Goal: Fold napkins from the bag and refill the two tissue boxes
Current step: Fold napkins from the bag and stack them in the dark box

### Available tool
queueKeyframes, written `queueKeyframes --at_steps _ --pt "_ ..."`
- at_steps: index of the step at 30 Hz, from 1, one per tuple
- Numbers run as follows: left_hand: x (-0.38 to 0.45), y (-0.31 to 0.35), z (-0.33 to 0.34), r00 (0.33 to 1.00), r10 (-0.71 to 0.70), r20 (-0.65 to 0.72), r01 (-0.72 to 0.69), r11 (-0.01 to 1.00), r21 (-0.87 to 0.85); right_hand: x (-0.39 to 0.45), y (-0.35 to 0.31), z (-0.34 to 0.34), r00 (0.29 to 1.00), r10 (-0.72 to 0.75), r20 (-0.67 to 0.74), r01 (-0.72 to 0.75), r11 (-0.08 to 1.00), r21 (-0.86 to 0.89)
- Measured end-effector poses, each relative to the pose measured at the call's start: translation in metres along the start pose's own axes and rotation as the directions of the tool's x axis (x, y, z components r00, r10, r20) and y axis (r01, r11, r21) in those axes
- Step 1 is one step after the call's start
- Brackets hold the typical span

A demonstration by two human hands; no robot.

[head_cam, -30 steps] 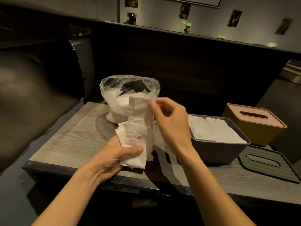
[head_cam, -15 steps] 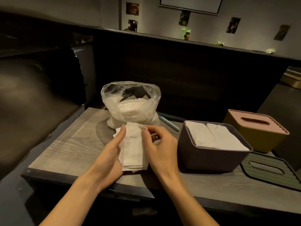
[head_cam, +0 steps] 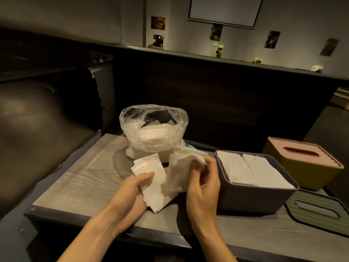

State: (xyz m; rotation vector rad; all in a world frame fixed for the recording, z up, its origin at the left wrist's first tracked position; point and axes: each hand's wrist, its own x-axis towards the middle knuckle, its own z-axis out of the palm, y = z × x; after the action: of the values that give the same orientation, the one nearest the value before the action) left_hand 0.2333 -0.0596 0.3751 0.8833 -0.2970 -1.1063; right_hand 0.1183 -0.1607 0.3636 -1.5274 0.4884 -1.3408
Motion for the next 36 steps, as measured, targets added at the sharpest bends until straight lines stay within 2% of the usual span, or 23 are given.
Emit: queueKeyframes --at_steps 3,6,9,11,13,17,20,22,25,28,30,33,36 --pt "0.002 -0.002 0.002 0.997 0.035 -0.072 -0.030 0.998 0.062 -0.001 -0.001 -0.001 0.999 -0.038 -0.038 0.038 0.999 0.008" --pt "0.004 -0.005 0.000 0.993 0.051 -0.108 -0.041 0.995 0.096 -0.001 -0.001 0.000 0.994 0.026 0.103 -0.024 1.000 -0.017" --pt "0.001 -0.007 0.001 0.995 0.070 -0.076 -0.055 0.980 0.191 -0.001 0.003 0.000 0.973 0.051 0.225 -0.027 0.994 -0.107" --pt "0.000 -0.007 0.003 0.996 0.081 -0.047 -0.069 0.973 0.221 -0.001 0.006 0.000 0.978 0.041 0.204 -0.004 0.984 -0.178" --pt "0.001 -0.007 0.001 0.994 0.086 -0.063 -0.074 0.982 0.173 -0.001 0.009 -0.002 0.986 0.044 0.163 -0.006 0.974 -0.227" --pt "0.003 -0.006 0.001 0.995 0.063 -0.072 -0.057 0.995 0.084 0.000 0.009 -0.003 0.988 0.081 0.135 -0.055 0.982 -0.182" --pt "0.003 -0.003 0.003 0.996 0.050 -0.071 -0.046 0.997 0.060 -0.003 0.003 0.001 0.984 0.062 0.166 -0.042 0.991 -0.124" --pt "0.001 0.000 0.007 1.000 0.023 0.003 -0.023 0.999 0.028 -0.003 0.000 0.004 0.975 0.055 0.214 -0.025 0.990 -0.140" --pt "-0.004 0.000 0.010 0.998 0.016 0.068 -0.024 0.992 0.123 -0.002 0.000 0.008 0.957 0.052 0.287 0.020 0.969 -0.244" --pt "-0.002 -0.003 0.006 0.998 0.049 0.027 -0.054 0.982 0.181 -0.003 0.003 0.006 0.951 0.058 0.304 0.054 0.935 -0.349" --pt "-0.002 0.000 0.005 0.999 0.045 -0.001 -0.045 0.989 0.139 -0.004 0.004 -0.001 0.936 0.155 0.315 -0.006 0.904 -0.427" --pt "-0.004 0.002 0.006 0.996 0.079 -0.035 -0.075 0.993 0.086 0.000 0.003 -0.013 0.849 0.373 0.374 -0.200 0.883 -0.426" --pt "-0.007 0.001 0.013 0.992 0.125 -0.032 -0.121 0.988 0.099 0.002 -0.001 -0.022 0.854 0.343 0.392 -0.249 0.930 -0.271"
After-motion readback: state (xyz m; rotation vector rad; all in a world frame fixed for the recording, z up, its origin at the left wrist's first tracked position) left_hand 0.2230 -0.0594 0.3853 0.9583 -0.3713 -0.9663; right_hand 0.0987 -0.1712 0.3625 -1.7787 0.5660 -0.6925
